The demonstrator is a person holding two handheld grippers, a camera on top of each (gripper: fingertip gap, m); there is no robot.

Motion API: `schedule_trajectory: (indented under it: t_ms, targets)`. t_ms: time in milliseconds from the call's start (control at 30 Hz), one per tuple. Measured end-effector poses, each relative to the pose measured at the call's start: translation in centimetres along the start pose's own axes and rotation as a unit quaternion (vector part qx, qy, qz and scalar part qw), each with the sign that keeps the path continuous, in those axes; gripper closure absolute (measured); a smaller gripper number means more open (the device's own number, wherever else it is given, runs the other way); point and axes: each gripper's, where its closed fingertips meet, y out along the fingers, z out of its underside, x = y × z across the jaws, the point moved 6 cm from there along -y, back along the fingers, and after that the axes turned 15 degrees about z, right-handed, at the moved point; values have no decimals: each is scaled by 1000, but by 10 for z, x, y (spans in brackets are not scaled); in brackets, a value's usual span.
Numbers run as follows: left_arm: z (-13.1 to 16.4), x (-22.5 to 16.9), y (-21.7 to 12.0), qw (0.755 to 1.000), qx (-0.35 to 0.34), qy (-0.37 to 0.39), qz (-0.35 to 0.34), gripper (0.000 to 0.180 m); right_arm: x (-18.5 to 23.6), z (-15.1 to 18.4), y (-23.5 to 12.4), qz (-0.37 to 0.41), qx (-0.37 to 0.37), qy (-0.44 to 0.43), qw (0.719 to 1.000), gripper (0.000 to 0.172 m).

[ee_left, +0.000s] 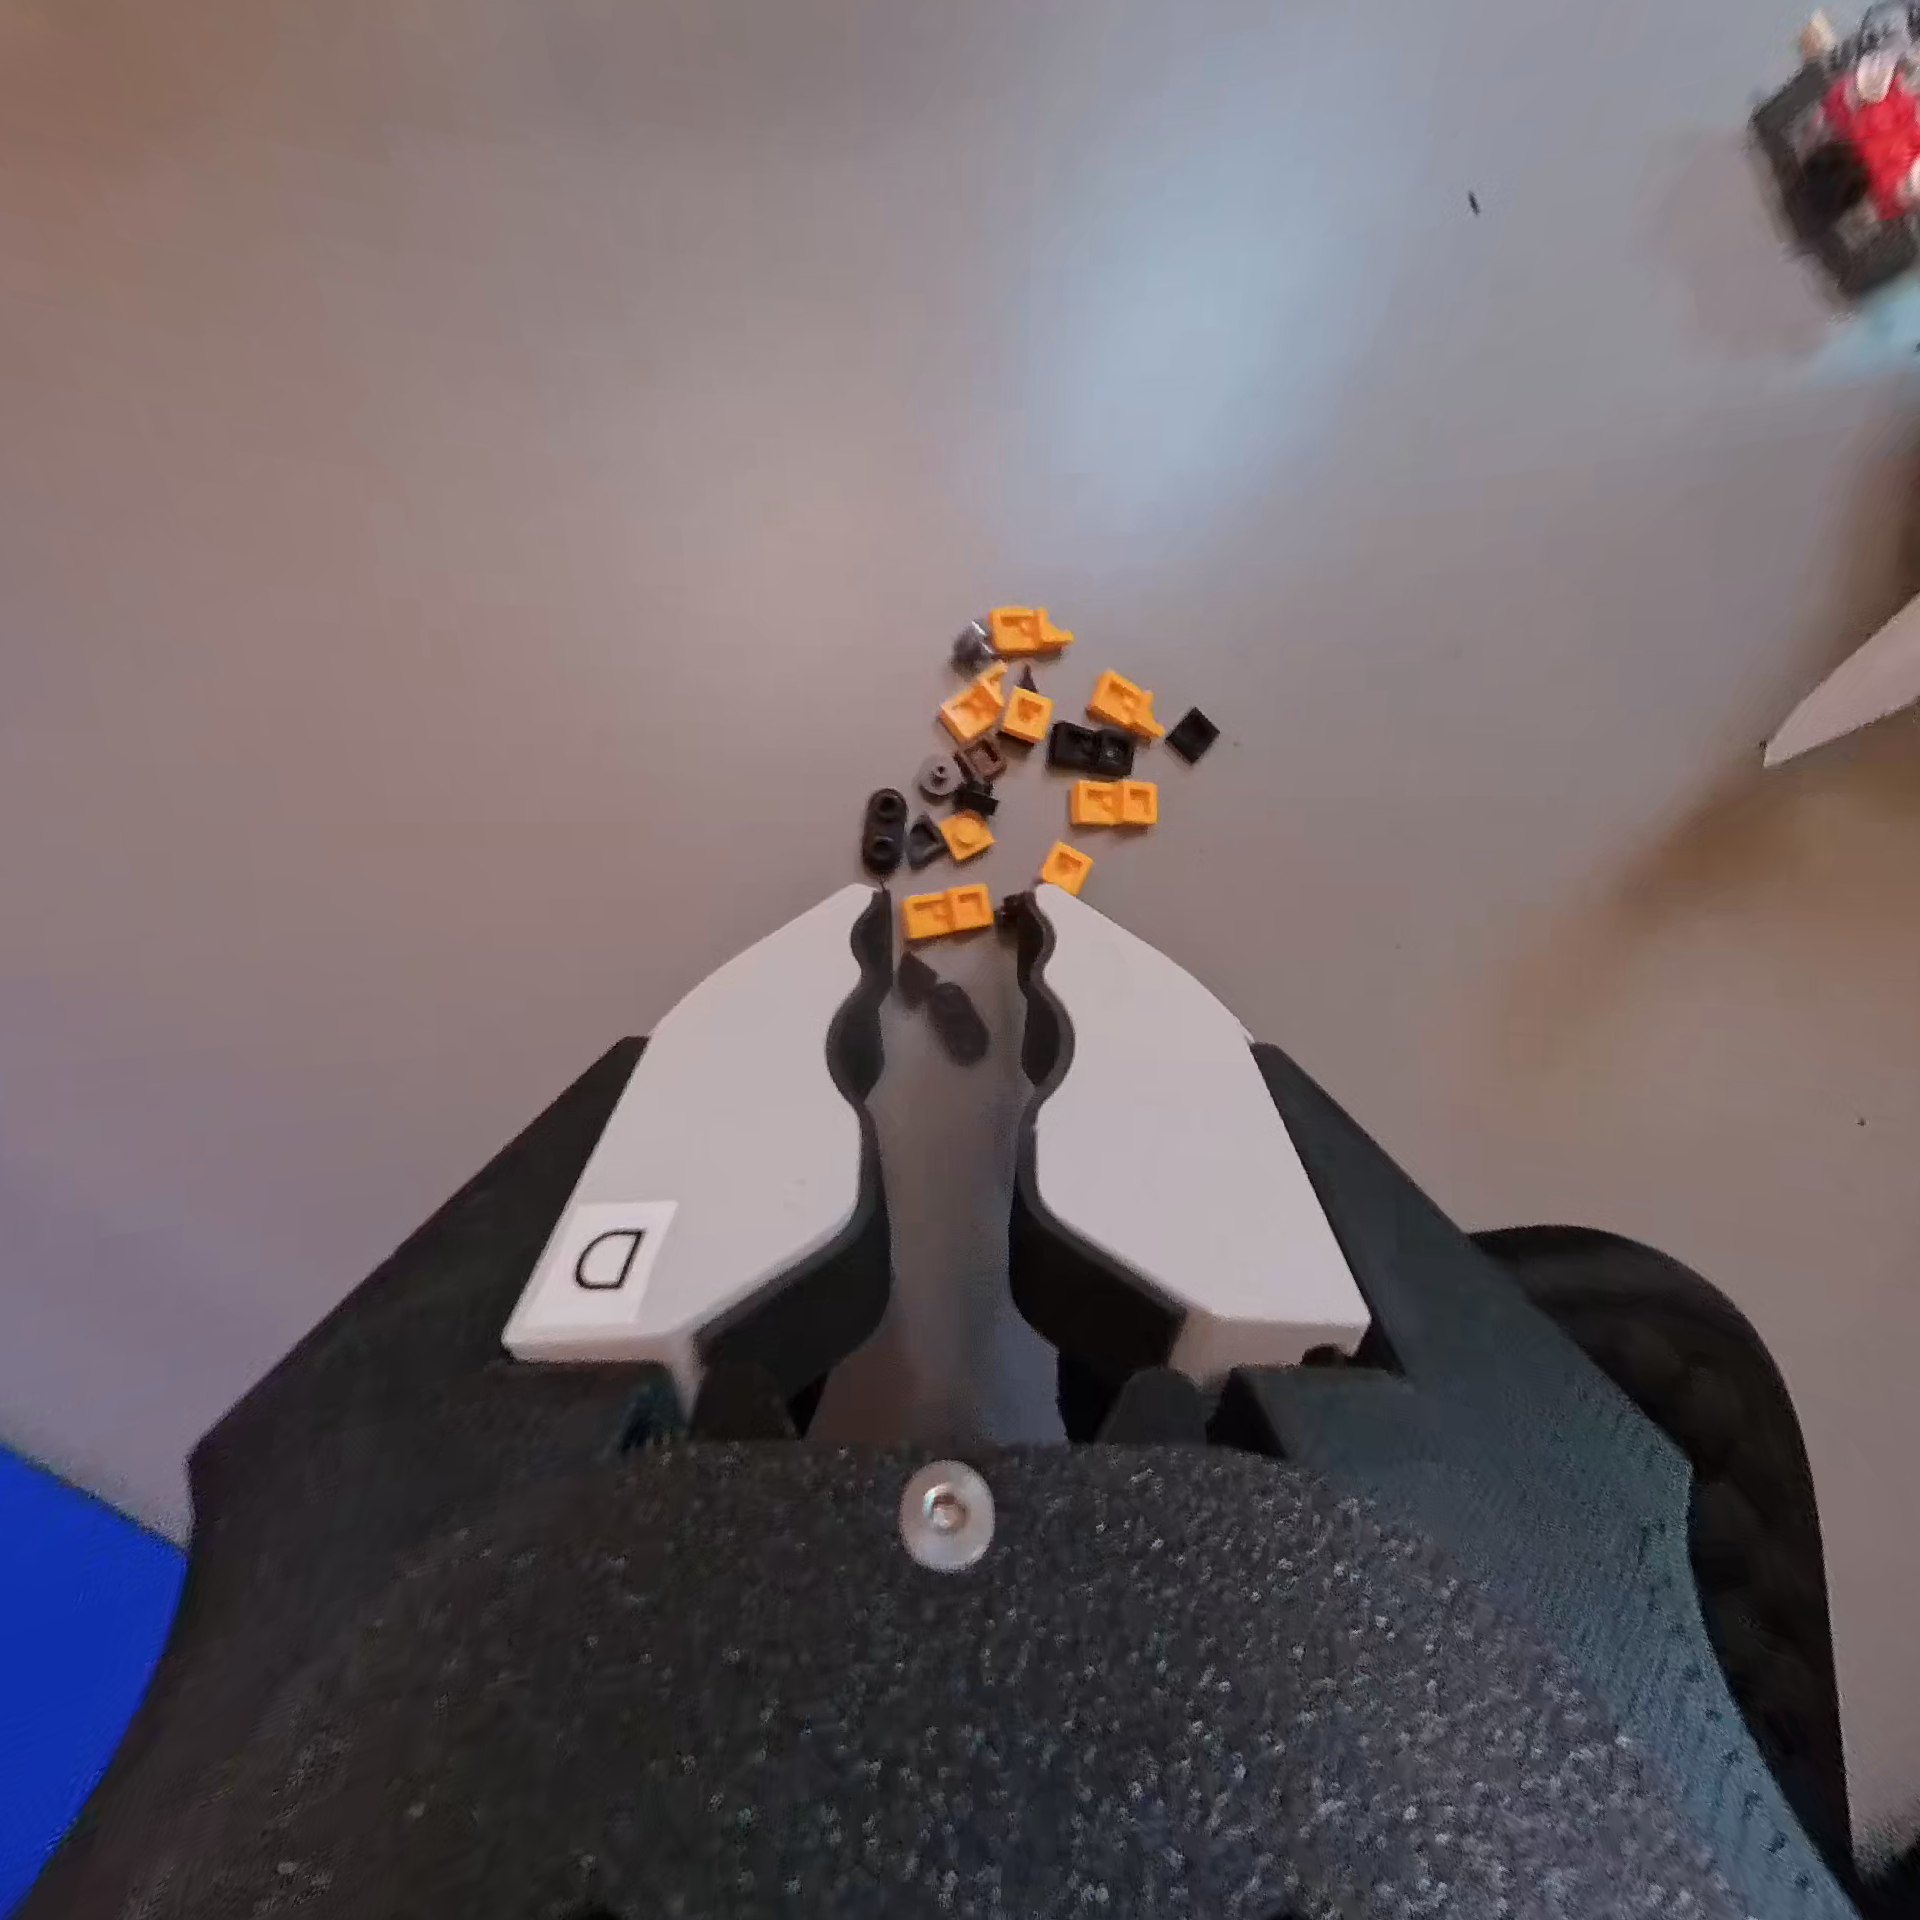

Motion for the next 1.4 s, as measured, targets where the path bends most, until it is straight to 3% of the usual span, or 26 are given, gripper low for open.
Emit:
schedule_trajectory:
  t_ms: [100, 167, 333, 500, 667, 833, 867, 967, 1167, 1300, 1400]
  targets:
    - [-1, -4, 5, 1000, 5, 6, 13, 162, 0, 0, 0, 0, 0, 1, 1000, 172]
    - [0, -8, 7, 999, 8, 11, 36, 176, 0, 0, 0, -1, 1, 0, 1000, 172]
    - [5, -5, 7, 999, 37, 14, 15, 180, 0, 0, 0, 0, 1, 0, 1000, 172]
    - [-10, -11, -10, 998, -43, 30, 17, 180, 0, 0, -1, 1, 0, 0, 1000, 172]
    - [-2, 11, -14, 998, -31, 1, -52, 151, 0, 1, 0, -1, 3, 0, 1000, 172]
    - [5, 20, -5, 996, 8, -7, -83, 145, 0, 0, 0, -1, 2, 1, 1000, 172]
    - [5, 21, -5, 996, 4, -13, -83, 146, 0, 1, 0, -1, 3, 1, 1000, 172]
    - [6, 17, -4, 998, -1, -25, -51, 172, 1, 1, 0, -1, 4, -2, 1000, 172]
    - [5, 14, -3, 999, 13, -8, -50, 173, 1, 1, 0, 0, 4, -2, 1000, 172]
    - [-15, -9, -13, 997, -63, 37, 7, 173, 1, 0, 0, 0, 2, -2, 1000, 172]
    - [-44, -62, -24, 968, -161, 162, 101, 173, 1, 1, 1, -3, 0, 0, 1000, 172]
